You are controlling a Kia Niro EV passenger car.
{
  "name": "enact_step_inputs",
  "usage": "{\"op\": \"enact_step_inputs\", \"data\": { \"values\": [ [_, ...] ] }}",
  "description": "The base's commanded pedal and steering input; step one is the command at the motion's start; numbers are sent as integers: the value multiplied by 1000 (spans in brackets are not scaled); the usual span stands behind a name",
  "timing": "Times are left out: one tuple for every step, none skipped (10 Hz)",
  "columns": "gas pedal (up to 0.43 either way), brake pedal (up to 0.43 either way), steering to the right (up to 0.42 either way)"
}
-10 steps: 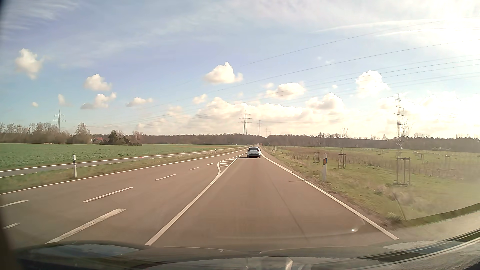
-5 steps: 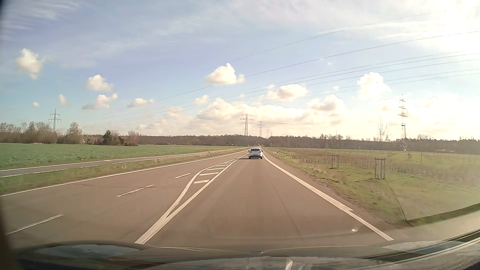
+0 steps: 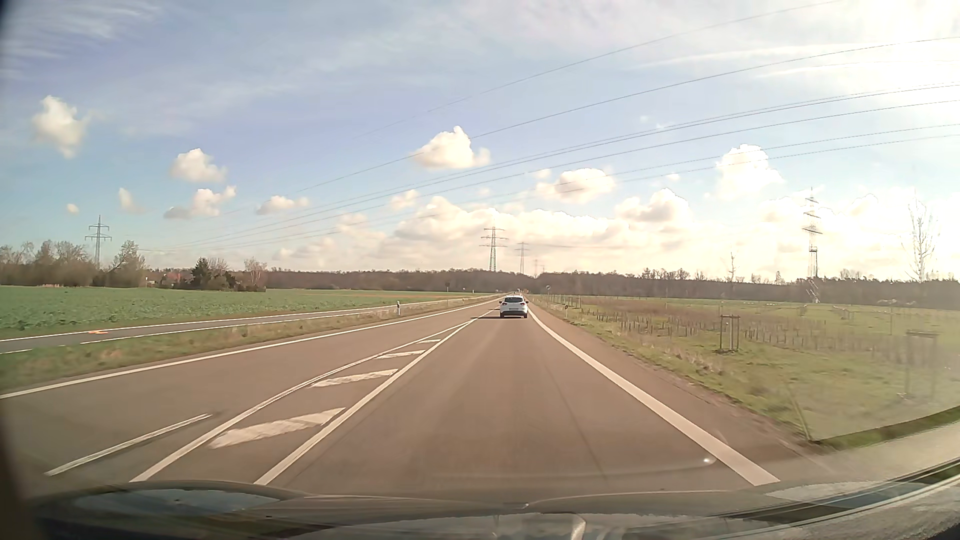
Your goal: Follow the waypoints while adhering to traffic rules and regulations
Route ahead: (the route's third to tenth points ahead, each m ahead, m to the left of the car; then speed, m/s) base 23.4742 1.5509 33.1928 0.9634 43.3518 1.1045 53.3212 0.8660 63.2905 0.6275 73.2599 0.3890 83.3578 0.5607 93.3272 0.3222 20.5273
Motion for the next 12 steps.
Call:
{"op": "enact_step_inputs", "data": {
  "values": [
    [197,0,1],
    [197,0,2],
    [197,0,2],
    [197,0,2],
    [197,0,2],
    [197,0,2],
    [197,0,2],
    [197,0,2],
    [197,0,2],
    [197,0,2],
    [197,0,2],
    [197,0,1]
  ]
}}
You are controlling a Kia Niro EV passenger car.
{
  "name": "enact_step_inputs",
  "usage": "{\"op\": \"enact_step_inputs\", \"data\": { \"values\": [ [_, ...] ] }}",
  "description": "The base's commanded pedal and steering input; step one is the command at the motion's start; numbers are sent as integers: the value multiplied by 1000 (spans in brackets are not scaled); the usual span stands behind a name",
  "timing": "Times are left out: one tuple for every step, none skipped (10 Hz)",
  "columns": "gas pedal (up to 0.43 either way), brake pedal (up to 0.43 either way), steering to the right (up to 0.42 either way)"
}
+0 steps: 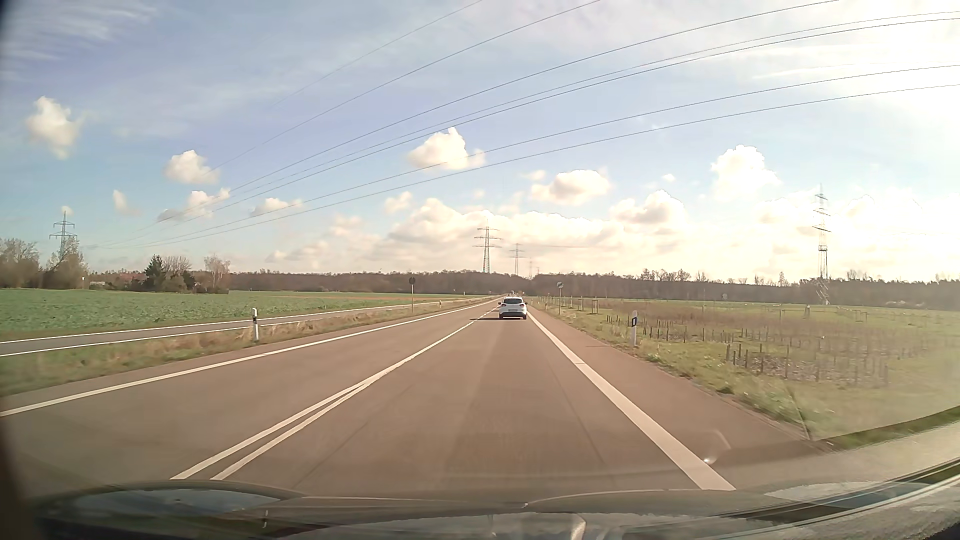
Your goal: Follow the waypoints while adhering to traffic rules and regulations
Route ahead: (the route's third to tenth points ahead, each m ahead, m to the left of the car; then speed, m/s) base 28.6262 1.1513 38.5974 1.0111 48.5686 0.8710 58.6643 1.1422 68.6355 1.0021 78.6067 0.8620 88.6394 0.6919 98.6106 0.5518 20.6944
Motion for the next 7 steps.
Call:
{"op": "enact_step_inputs", "data": {
  "values": [
    [197,0,1],
    [197,0,1],
    [197,0,1],
    [197,0,1],
    [197,0,1],
    [197,0,0],
    [197,0,0]
  ]
}}
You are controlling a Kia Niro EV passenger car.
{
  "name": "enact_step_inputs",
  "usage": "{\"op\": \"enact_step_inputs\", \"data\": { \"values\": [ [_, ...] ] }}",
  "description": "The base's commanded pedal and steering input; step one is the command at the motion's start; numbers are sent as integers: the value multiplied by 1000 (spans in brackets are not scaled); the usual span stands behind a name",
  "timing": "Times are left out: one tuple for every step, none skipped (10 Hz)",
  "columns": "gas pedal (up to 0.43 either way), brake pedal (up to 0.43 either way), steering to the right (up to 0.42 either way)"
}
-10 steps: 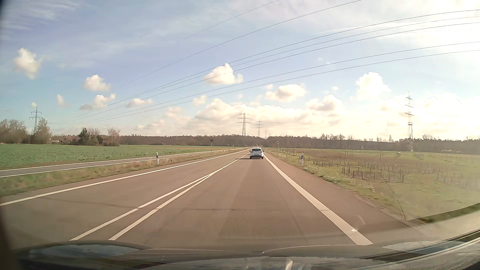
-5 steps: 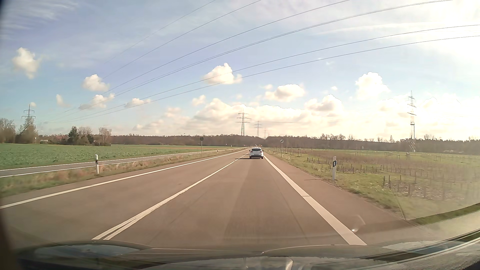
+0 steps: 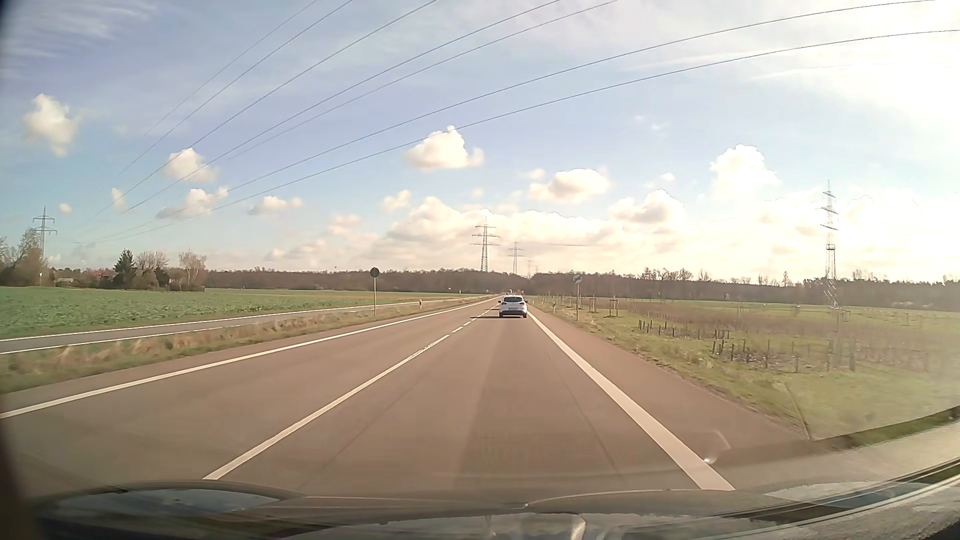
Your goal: Follow the waypoints while adhering to traffic rules and regulations
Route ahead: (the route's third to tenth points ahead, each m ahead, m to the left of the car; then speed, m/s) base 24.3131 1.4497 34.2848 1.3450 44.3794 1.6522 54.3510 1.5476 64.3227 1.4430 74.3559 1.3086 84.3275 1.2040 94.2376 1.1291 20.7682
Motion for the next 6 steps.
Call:
{"op": "enact_step_inputs", "data": {
  "values": [
    [197,0,1],
    [197,0,1],
    [197,0,0],
    [197,0,0],
    [197,0,0],
    [197,0,0]
  ]
}}
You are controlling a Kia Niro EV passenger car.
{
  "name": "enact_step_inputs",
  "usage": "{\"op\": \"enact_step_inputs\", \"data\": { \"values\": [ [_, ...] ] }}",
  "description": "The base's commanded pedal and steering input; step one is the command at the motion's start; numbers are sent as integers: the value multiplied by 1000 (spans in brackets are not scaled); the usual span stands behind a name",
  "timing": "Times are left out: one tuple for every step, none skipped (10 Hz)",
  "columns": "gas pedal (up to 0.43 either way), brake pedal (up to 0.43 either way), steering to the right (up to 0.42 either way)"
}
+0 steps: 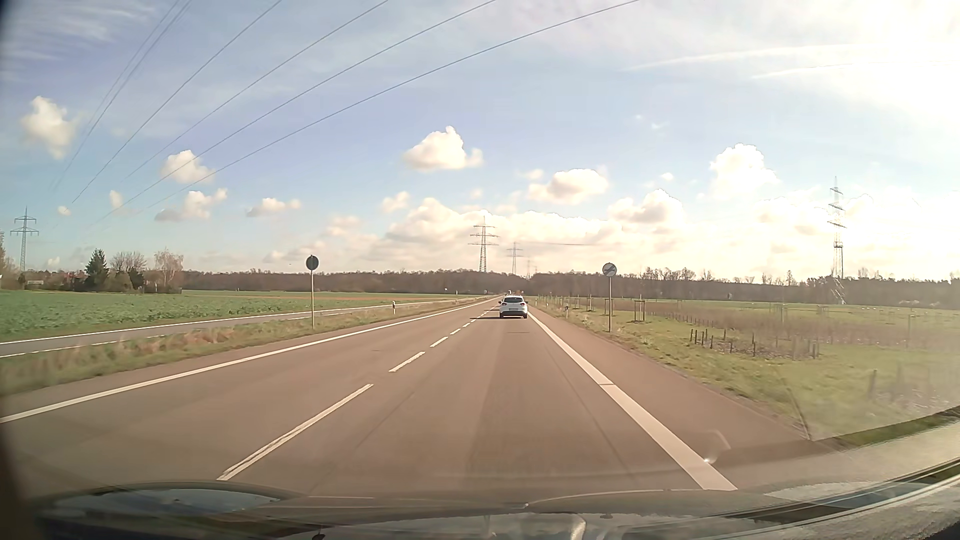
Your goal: Follow the waypoints while adhering to traffic rules and regulations
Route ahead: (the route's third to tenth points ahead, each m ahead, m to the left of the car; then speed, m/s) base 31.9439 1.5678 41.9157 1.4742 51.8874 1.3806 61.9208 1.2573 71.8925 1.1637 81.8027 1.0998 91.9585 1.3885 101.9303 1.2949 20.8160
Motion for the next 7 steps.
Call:
{"op": "enact_step_inputs", "data": {
  "values": [
    [197,0,0],
    [197,0,0],
    [197,0,0],
    [197,0,0],
    [197,0,0],
    [209,0,0],
    [209,0,0]
  ]
}}
